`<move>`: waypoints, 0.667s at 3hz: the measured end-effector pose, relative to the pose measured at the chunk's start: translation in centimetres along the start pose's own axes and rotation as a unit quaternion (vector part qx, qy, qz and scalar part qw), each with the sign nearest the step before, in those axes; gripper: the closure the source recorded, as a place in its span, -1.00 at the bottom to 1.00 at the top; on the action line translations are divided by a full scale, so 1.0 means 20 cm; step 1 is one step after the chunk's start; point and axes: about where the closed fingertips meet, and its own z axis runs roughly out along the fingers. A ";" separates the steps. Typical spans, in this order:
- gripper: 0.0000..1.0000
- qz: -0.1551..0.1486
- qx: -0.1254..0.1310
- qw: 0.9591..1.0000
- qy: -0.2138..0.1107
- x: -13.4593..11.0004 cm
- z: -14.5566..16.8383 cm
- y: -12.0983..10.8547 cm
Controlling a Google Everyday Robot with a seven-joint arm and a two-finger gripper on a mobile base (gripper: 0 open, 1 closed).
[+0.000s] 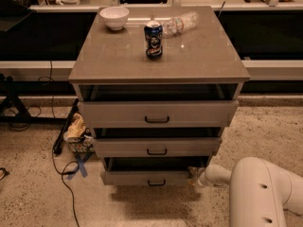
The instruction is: Open bottom drawer
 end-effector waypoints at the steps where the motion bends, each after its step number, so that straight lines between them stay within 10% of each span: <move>1: 0.95 0.015 -0.001 1.000 -0.004 0.01 -0.03 0.09; 2: 0.49 0.015 -0.001 1.000 -0.004 0.01 -0.04 0.08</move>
Offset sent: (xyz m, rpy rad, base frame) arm -0.0186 -0.0021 -0.0040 0.0183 0.0109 -0.0236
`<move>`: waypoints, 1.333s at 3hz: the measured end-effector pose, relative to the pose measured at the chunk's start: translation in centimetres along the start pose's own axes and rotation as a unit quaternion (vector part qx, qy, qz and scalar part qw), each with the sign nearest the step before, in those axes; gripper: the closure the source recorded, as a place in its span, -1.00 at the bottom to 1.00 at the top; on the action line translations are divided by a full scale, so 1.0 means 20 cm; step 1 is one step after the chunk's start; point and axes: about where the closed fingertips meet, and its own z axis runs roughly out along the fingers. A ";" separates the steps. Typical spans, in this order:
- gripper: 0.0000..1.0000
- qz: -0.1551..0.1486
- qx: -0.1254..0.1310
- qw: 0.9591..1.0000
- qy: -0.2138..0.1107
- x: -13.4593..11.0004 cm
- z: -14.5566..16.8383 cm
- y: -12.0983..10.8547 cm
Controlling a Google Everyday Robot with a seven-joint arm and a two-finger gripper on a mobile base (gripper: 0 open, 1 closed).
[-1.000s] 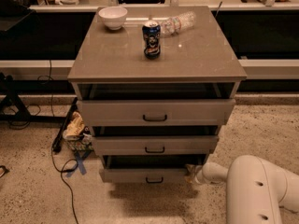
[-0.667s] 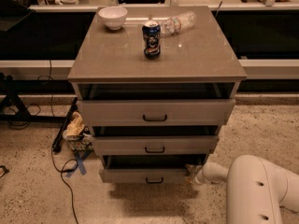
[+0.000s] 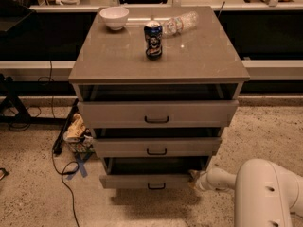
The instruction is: Open bottom drawer
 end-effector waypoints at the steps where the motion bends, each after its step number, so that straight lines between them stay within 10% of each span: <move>1: 0.03 0.000 -0.001 1.000 -0.001 -0.01 0.01 0.01; 3: -0.90 0.000 -0.003 1.000 -0.002 -0.01 0.02 0.02; 4: -1.00 0.000 -0.004 1.000 -0.002 -0.02 0.02 0.02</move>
Offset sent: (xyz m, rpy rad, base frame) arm -0.0008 0.0016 -0.0012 0.0013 0.0020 0.0016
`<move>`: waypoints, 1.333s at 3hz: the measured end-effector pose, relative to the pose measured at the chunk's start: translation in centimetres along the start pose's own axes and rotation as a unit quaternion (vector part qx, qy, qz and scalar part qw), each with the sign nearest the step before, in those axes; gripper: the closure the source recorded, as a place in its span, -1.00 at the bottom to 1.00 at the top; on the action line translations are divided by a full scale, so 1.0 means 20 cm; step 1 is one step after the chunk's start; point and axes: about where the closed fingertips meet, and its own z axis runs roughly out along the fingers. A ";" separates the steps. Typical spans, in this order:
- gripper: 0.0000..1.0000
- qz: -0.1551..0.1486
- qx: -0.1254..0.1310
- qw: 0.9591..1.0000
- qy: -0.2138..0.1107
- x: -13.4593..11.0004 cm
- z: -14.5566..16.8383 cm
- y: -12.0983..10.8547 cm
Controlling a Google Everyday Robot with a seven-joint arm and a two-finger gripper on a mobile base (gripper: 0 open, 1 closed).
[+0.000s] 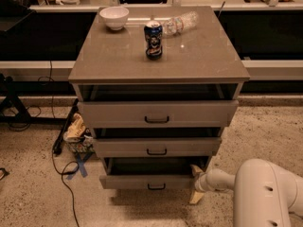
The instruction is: Open bottom drawer
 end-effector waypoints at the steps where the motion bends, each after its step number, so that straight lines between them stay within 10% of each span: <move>1: -1.00 -0.006 -0.027 0.999 0.017 -0.06 -0.01 -0.03; 4: -1.00 0.041 -0.075 0.995 0.049 0.02 -0.10 0.07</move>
Offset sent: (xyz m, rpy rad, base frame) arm 0.0065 0.0103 0.0185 -0.1002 0.1678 0.0212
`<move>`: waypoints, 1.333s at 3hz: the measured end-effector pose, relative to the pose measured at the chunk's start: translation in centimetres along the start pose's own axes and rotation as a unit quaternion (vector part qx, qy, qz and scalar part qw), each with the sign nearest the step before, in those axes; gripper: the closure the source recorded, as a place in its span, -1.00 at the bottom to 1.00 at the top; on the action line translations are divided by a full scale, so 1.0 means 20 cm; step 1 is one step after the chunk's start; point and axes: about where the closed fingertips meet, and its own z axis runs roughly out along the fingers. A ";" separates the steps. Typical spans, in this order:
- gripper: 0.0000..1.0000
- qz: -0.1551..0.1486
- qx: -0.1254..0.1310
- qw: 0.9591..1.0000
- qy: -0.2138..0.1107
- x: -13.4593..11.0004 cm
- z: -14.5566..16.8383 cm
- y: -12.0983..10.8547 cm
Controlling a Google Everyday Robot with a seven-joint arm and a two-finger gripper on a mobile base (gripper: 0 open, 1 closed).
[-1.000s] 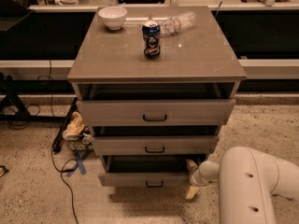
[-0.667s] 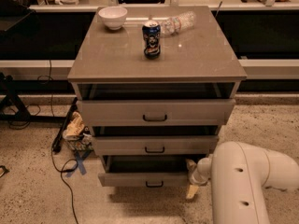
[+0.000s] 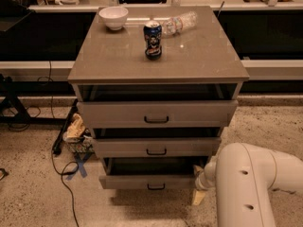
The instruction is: Open bottom drawer
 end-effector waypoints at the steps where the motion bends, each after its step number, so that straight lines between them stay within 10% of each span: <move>1: -0.69 0.026 -0.020 0.999 -0.002 0.08 0.05 0.06; 4: 0.70 0.040 -0.034 0.999 -0.004 0.09 0.02 0.07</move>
Offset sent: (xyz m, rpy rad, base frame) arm -0.0235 -0.0310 -0.0591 0.0671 0.1686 -0.1057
